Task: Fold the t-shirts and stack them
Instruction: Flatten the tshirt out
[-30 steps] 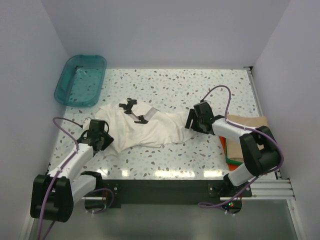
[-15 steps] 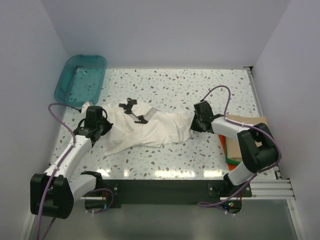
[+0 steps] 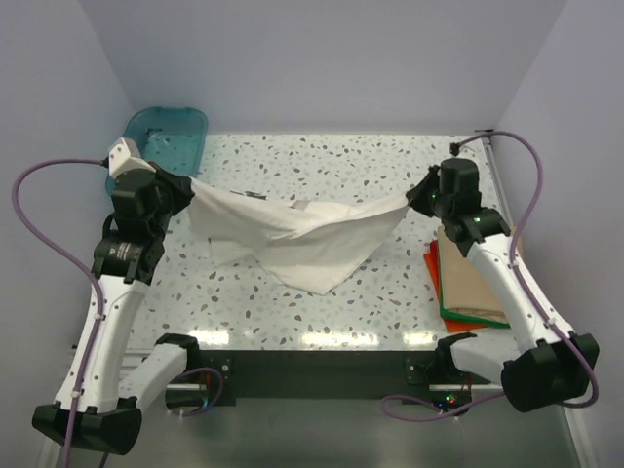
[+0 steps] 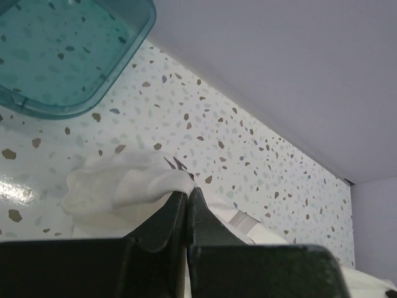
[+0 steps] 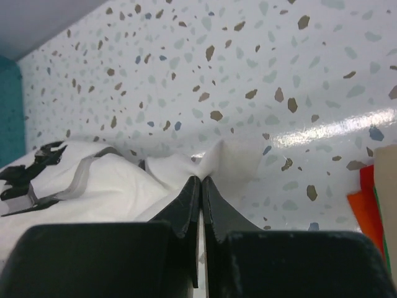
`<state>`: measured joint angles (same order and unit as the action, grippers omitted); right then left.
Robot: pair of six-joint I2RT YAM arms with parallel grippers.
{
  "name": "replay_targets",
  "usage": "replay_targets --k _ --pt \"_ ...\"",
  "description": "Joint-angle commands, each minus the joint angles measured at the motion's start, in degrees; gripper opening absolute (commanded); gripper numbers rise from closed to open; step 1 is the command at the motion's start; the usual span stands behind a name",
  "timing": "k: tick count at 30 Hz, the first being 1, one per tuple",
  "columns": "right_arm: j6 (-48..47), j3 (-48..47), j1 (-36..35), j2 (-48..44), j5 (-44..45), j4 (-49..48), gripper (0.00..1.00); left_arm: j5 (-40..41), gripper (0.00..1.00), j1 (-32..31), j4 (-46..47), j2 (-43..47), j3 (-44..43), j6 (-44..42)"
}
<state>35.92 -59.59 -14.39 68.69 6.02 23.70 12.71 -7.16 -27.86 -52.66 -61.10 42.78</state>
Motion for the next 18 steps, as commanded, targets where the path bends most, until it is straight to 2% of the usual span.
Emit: replay_targets --k 1,11,16,18 --pt "-2.0 -5.7 1.91 -6.0 -0.75 7.83 0.0 1.35 0.0 0.04 -2.9 2.39 -7.26 -2.62" --pt "-4.28 -22.91 3.05 -15.51 3.11 19.53 0.0 -3.03 0.0 0.04 -5.02 5.03 -19.4 -1.22" --pt "-5.6 -28.55 3.06 -11.57 3.74 18.23 0.0 -8.74 0.0 0.04 -0.46 -0.32 -20.46 1.33" --pt "-6.04 -30.4 3.14 -6.83 2.16 16.47 0.0 -10.33 0.0 0.21 4.1 -4.71 -19.94 1.69"
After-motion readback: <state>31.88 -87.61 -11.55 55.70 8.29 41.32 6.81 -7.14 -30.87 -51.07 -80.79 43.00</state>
